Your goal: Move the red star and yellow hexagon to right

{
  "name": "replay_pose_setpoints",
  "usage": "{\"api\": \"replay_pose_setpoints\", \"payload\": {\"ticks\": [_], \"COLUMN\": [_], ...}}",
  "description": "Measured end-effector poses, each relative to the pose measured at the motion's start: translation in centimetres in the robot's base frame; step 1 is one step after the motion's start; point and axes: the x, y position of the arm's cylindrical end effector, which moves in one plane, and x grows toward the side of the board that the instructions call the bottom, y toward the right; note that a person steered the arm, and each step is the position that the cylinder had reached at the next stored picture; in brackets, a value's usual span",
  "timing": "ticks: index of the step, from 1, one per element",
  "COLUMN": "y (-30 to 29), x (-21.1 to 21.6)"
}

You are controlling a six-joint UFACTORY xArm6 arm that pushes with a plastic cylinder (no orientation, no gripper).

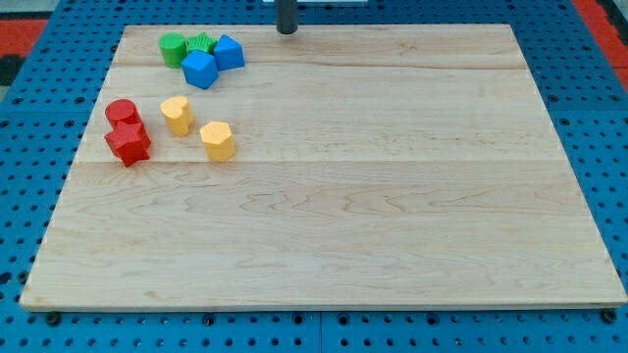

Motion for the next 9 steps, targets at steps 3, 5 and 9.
{"api": "replay_pose_setpoints", "payload": {"ticks": [3,5,9], "y": [-0.3,0.5,-21.5], "x": [0.8,10.0,29.8]}}
